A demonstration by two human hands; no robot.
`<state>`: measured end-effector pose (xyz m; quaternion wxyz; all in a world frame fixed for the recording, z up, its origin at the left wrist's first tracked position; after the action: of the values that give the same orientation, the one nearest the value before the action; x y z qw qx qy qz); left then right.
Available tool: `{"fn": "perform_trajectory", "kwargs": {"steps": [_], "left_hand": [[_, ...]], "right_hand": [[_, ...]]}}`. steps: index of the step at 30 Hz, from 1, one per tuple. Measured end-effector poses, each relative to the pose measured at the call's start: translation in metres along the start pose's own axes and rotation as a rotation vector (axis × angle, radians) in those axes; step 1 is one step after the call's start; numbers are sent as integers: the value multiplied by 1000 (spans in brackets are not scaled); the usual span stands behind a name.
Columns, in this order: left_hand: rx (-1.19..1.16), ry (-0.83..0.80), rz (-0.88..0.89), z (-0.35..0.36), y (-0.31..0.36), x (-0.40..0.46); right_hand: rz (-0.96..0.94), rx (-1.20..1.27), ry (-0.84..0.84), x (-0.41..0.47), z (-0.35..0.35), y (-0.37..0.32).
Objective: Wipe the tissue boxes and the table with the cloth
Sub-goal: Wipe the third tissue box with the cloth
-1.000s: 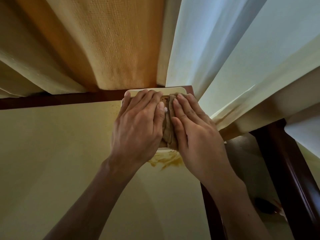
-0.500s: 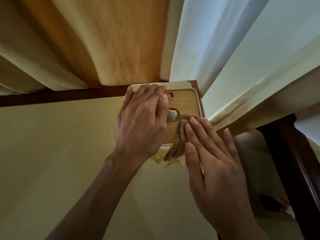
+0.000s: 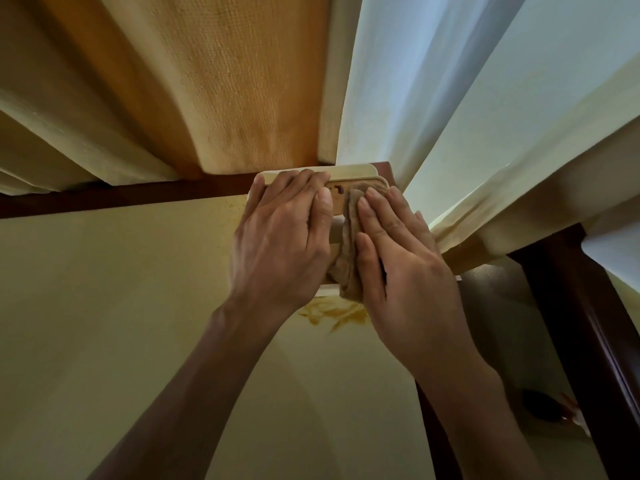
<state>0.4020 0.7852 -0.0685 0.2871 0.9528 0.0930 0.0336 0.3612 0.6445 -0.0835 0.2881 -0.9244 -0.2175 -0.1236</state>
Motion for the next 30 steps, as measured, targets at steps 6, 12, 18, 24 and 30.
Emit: {"fn": "perform_trajectory", "kwargs": {"steps": [6, 12, 18, 24, 30], "left_hand": [[3, -3, -6, 0, 0, 1], [-18, -17, -14, -1, -1, 0], [-17, -16, -10, -2, -2, 2], [-53, 2, -23, -3, -1, 2], [-111, 33, -66, -17, -4, -4]], "right_hand": [[32, -4, 27, -43, -10, -22], [40, -23, 33, -50, -12, -25], [-9, 42, 53, -15, -4, -8], [26, 62, 78, 22, 3, 7], [109, 267, 177, 26, -11, 22]]}}
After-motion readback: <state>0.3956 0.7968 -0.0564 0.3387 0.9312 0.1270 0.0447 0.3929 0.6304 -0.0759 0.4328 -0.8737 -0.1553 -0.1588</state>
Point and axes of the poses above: each hand's wrist, its own x-axis towards the middle knuckle, its own z-axis out of the palm, y = z × x, the point moved 9 cm from there along x, towards the middle knuckle, and after that the axes turned 15 degrees about -z, right-handed, at the moved point
